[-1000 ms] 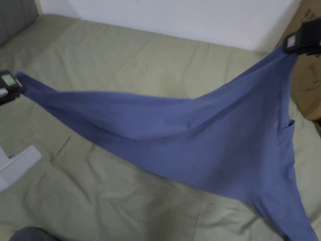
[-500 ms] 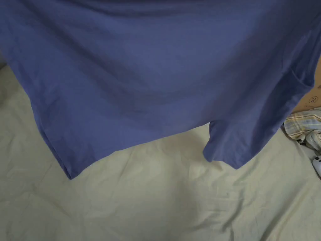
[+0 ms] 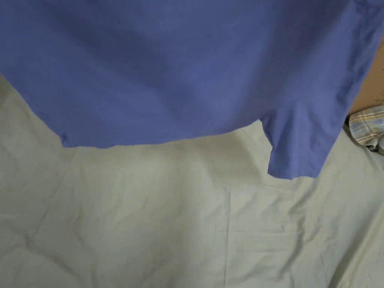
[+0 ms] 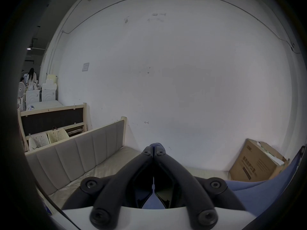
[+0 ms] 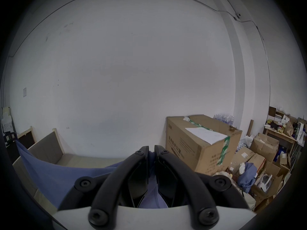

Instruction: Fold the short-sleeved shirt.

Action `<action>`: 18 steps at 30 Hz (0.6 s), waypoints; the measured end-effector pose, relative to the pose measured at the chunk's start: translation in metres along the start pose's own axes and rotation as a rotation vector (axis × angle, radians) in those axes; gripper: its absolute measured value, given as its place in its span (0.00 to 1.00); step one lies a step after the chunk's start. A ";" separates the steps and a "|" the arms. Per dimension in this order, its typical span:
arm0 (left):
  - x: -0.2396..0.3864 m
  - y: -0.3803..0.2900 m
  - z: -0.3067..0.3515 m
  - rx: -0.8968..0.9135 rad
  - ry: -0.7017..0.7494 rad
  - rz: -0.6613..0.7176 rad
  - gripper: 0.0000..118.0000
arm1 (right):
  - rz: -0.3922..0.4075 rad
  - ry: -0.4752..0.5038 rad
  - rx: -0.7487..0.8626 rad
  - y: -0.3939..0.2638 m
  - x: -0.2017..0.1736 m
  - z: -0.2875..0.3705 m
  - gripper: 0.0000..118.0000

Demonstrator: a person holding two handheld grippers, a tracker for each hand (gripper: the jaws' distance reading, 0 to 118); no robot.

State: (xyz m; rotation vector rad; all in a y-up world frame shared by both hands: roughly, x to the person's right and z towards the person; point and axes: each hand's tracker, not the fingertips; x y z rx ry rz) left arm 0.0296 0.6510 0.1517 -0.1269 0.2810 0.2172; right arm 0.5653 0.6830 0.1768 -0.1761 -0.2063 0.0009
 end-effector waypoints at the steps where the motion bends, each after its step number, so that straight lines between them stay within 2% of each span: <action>1: 0.005 0.000 -0.011 0.014 0.022 0.014 0.00 | -0.009 -0.001 0.020 0.002 -0.005 -0.010 0.05; 4: 0.021 0.002 -0.050 0.027 0.062 -0.018 0.00 | -0.032 -0.018 0.018 0.011 -0.017 -0.046 0.05; 8: 0.014 0.003 -0.037 0.065 0.072 0.002 0.00 | -0.023 -0.059 0.052 0.016 -0.032 -0.093 0.05; 10: 0.041 -0.018 -0.103 0.067 0.095 -0.027 0.00 | -0.025 -0.064 0.060 0.016 -0.038 -0.115 0.05; 12: 0.039 -0.018 -0.101 0.088 0.112 -0.036 0.00 | -0.022 -0.066 0.062 0.017 -0.041 -0.138 0.05; 13: 0.063 -0.034 -0.143 0.113 0.115 -0.048 0.00 | -0.020 -0.066 0.067 0.016 -0.041 -0.148 0.05; 14: 0.073 -0.042 -0.159 0.118 0.119 -0.043 0.00 | -0.022 -0.072 0.071 0.014 -0.042 -0.157 0.05; 18: 0.078 -0.058 -0.186 0.151 0.160 0.019 0.00 | -0.033 -0.093 0.060 -0.004 -0.043 -0.194 0.05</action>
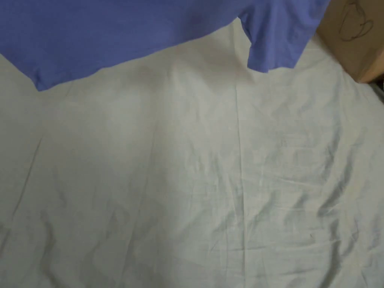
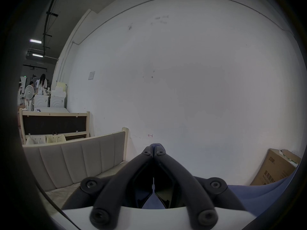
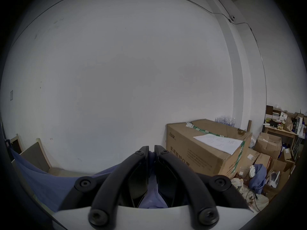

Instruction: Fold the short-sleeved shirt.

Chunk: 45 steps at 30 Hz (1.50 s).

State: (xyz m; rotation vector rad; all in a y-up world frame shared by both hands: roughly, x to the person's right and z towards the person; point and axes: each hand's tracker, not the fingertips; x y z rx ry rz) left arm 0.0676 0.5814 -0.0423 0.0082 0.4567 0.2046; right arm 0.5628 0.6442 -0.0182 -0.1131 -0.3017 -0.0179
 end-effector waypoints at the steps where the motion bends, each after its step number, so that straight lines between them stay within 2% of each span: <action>1: 0.002 -0.007 -0.003 0.002 0.007 0.001 0.00 | -0.006 -0.001 -0.007 -0.008 0.000 -0.007 0.05; 4: 0.006 -0.032 -0.016 0.001 -0.002 -0.012 0.00 | -0.055 0.006 -0.042 -0.042 0.000 -0.022 0.05; 7: 0.006 -0.064 -0.021 -0.023 0.008 -0.038 0.00 | -0.042 0.020 -0.090 -0.083 -0.001 -0.035 0.05; 13: -0.008 -0.139 -0.020 -0.185 -0.001 -0.101 0.00 | -0.075 0.020 -0.263 -0.175 0.012 -0.055 0.05; 19: -0.041 -0.212 0.004 -0.350 -0.038 -0.164 0.00 | -0.107 0.014 -0.451 -0.269 0.033 -0.032 0.05; 23: -0.076 -0.250 0.042 -0.447 -0.042 -0.162 0.00 | -0.055 0.029 -0.547 -0.323 0.050 0.010 0.05; 29: -0.139 -0.291 0.126 -0.578 -0.046 -0.091 0.00 | -0.039 0.050 -0.633 -0.389 0.086 0.091 0.05; 31: -0.161 -0.307 0.151 -0.626 -0.071 -0.101 0.00 | 0.003 0.057 -0.661 -0.405 0.096 0.121 0.05; 34: -0.193 -0.328 0.191 -0.667 -0.065 -0.107 0.00 | -0.036 0.077 -0.668 -0.424 0.115 0.164 0.05; 36: -0.213 -0.339 0.220 -0.708 -0.062 -0.054 0.00 | -0.077 0.091 -0.689 -0.436 0.127 0.189 0.05; 38: -0.235 -0.348 0.247 -0.720 -0.072 0.002 0.00 | -0.064 0.105 -0.692 -0.447 0.138 0.213 0.05; 39: -0.246 -0.352 0.260 -0.731 -0.089 0.005 0.00 | -0.033 0.117 -0.698 -0.452 0.143 0.226 0.05; 41: -0.263 -0.359 0.286 -0.734 -0.090 -0.012 0.00 | -0.004 0.136 -0.699 -0.461 0.153 0.250 0.05; 45: -0.285 -0.369 0.334 -0.810 -0.095 -0.105 0.00 | -0.004 0.129 -0.721 -0.481 0.174 0.288 0.05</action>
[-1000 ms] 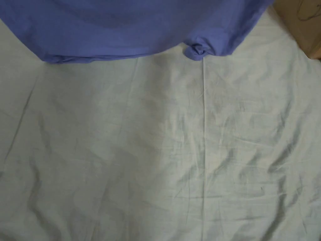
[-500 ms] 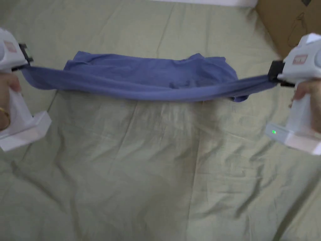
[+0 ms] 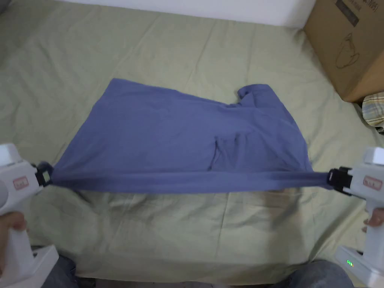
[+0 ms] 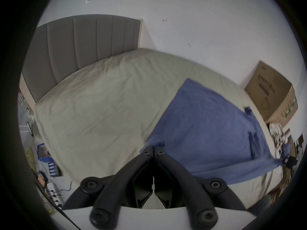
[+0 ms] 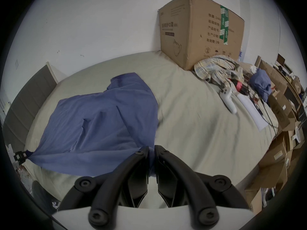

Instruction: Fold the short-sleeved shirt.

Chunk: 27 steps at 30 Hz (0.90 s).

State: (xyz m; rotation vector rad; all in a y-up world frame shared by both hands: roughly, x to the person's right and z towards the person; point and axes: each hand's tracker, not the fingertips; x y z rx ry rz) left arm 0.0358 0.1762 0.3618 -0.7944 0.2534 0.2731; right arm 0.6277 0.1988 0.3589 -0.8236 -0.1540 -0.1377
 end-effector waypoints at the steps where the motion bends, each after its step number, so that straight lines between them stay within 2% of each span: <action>1: -0.002 -0.008 0.005 -0.035 0.009 -0.012 0.00 | -0.008 -0.002 -0.006 -0.008 0.003 0.002 0.05; 9: 0.001 -0.035 0.023 -0.132 0.049 -0.020 0.00 | -0.068 -0.016 -0.035 -0.057 0.019 0.011 0.05; 10: 0.000 -0.035 0.023 -0.121 0.044 -0.012 0.06 | -0.098 -0.002 -0.028 -0.059 0.020 0.011 0.08; 11: -0.001 -0.034 0.024 -0.111 0.049 -0.004 0.20 | -0.098 -0.007 -0.039 -0.059 0.021 0.012 0.16; 12: -0.003 -0.032 0.028 -0.093 0.061 0.009 0.39 | -0.089 -0.018 -0.058 -0.057 0.021 0.015 0.32; 13: -0.004 -0.028 0.033 -0.072 0.078 0.020 0.60 | -0.074 -0.024 -0.061 -0.057 0.022 0.019 0.58; 14: -0.007 -0.024 0.037 -0.042 0.090 0.033 0.80 | -0.052 -0.027 -0.043 -0.056 0.024 0.026 0.73; 15: -0.009 -0.018 0.044 -0.004 0.090 0.044 0.89 | -0.019 -0.055 -0.013 -0.052 0.022 0.035 0.79; 16: -0.011 -0.011 0.052 0.044 0.087 0.049 0.93 | 0.002 -0.074 0.025 -0.047 0.021 0.044 0.82; 20: 0.002 0.017 0.086 0.283 0.030 -0.018 0.94 | 0.131 -0.088 0.204 -0.019 0.001 0.089 0.82; 22: 0.018 0.025 0.101 0.382 -0.007 -0.069 0.95 | 0.169 -0.074 0.330 -0.010 -0.016 0.112 0.87; 24: 0.037 0.030 0.114 0.478 -0.042 -0.123 0.96 | 0.173 -0.047 0.441 -0.004 -0.034 0.129 0.93; 27: 0.064 0.023 0.123 0.602 -0.085 -0.217 0.95 | 0.117 -0.020 0.560 -0.006 -0.054 0.143 0.94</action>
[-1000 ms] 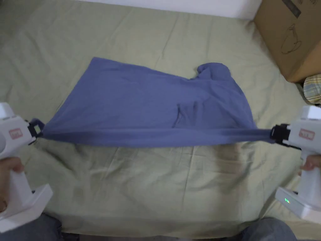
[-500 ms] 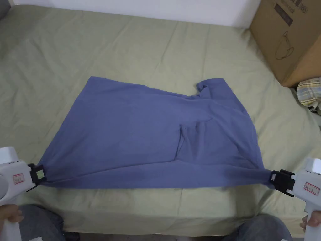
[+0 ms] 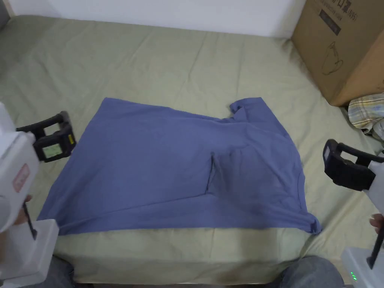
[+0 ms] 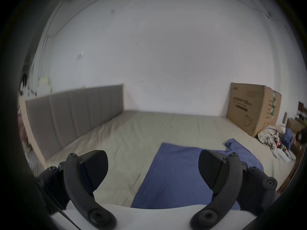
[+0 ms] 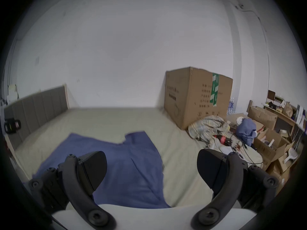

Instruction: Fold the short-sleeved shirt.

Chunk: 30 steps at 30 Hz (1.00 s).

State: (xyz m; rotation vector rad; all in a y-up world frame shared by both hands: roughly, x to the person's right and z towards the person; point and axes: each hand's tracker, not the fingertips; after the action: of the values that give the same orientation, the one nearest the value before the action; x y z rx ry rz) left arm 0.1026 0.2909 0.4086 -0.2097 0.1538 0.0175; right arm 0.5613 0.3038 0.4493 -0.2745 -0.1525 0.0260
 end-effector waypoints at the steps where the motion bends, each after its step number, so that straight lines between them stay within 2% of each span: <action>1: 0.008 0.000 0.001 0.005 -0.014 -0.024 0.94 | -0.022 0.011 0.021 0.001 -0.005 0.003 0.94; 3: 0.018 -0.006 0.002 0.013 -0.055 -0.033 0.86 | -0.048 0.038 0.047 -0.002 -0.015 0.008 0.93; 6: 0.026 -0.013 0.004 -0.013 -0.127 -0.001 0.81 | -0.032 0.047 0.061 -0.007 -0.029 0.015 0.91; 7: 0.027 -0.018 0.003 -0.016 -0.123 0.002 0.69 | -0.025 0.042 0.071 -0.009 -0.034 0.017 0.87; 9: 0.029 -0.024 0.003 -0.027 -0.130 -0.011 0.36 | -0.023 0.054 0.079 -0.011 -0.038 0.022 0.62; 10: 0.030 -0.026 0.004 -0.030 -0.131 -0.018 0.23 | -0.031 0.060 0.081 -0.014 -0.034 0.021 0.45; 11: 0.033 -0.027 0.007 -0.027 -0.136 -0.029 0.10 | -0.047 0.062 0.074 -0.015 -0.034 0.020 0.20; 12: 0.035 -0.028 0.009 -0.025 -0.143 -0.031 0.03 | -0.055 0.059 0.074 -0.017 -0.034 0.021 0.05; 13: 0.035 -0.028 0.010 -0.020 -0.149 -0.035 0.00 | -0.059 0.059 0.077 -0.018 -0.035 0.022 0.01; 25: 0.027 -0.023 0.010 -0.066 -0.152 -0.013 0.00 | -0.045 0.064 0.057 -0.020 -0.037 0.021 0.00; 27: 0.018 -0.019 0.005 -0.129 -0.159 0.022 0.19 | -0.042 0.061 0.051 -0.020 -0.037 0.021 0.00; 28: 0.011 -0.018 0.001 -0.165 -0.162 0.054 0.37 | -0.041 0.059 0.048 -0.020 -0.037 0.021 0.00; 29: 0.002 -0.017 -0.003 -0.200 -0.172 0.089 0.66 | -0.039 0.052 0.041 -0.020 -0.036 0.020 0.00; 30: -0.007 -0.018 -0.008 -0.255 -0.177 0.111 0.83 | -0.037 0.045 0.034 -0.021 -0.036 0.020 0.00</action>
State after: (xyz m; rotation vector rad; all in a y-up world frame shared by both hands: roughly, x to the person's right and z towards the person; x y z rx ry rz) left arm 0.0950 0.2722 0.4060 -0.4520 -0.0141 0.1664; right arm 0.5224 0.2873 0.4683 -0.2379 -0.1126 -0.0142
